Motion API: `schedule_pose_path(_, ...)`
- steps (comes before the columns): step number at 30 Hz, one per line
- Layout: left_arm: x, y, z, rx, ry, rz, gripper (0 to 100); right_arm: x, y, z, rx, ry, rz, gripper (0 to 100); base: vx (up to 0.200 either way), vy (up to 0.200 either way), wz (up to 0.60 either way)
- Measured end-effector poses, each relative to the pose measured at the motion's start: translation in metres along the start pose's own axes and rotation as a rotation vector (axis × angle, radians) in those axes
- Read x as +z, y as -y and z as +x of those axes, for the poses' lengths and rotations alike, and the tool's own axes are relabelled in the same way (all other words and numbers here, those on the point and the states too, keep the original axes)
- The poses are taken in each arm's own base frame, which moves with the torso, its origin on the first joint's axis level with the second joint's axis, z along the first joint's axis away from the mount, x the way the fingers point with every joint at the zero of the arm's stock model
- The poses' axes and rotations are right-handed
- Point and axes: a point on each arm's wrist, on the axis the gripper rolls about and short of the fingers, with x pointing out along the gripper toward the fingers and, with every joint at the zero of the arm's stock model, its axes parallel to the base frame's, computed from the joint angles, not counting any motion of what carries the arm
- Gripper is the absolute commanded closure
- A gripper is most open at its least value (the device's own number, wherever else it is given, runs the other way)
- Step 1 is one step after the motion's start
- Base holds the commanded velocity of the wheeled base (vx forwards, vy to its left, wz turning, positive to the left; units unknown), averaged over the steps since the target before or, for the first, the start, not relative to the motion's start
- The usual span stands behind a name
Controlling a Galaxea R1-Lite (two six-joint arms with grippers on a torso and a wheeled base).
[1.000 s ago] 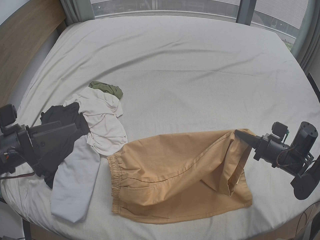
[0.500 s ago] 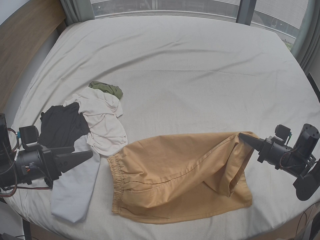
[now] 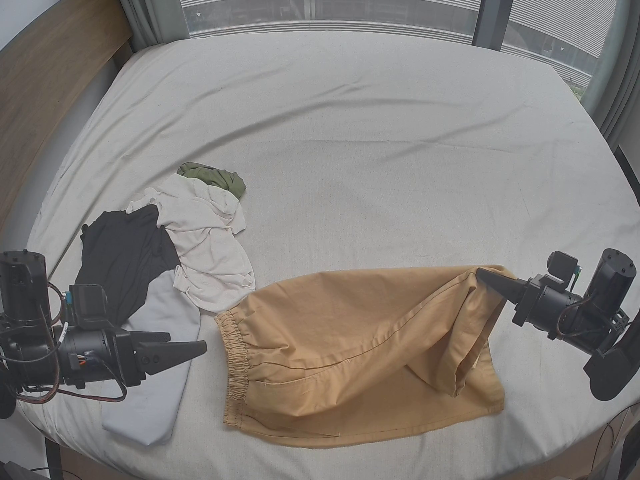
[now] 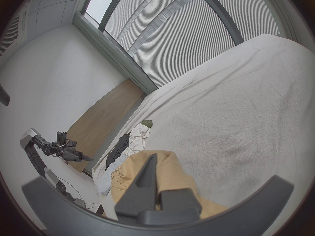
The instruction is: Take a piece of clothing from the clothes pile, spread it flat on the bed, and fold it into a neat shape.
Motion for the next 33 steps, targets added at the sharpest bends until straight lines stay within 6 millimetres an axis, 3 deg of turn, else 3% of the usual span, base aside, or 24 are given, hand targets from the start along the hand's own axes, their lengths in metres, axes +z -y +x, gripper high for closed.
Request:
schedule_pose_path(13, -0.016, -0.015, 0.027, 0.007, -0.140, 0.009, 0, -0.001, 0.004, 0.001, -0.010, -0.002, 0.004, 100, 0.000, 0.000, 0.00)
schedule_pose_path(33, -0.029, -0.032, 0.082, -0.037, -0.165, 0.039, 0, 0.001, 0.006, 0.001, -0.013, 0.004, 0.005, 100, 0.000, 0.000, 0.00)
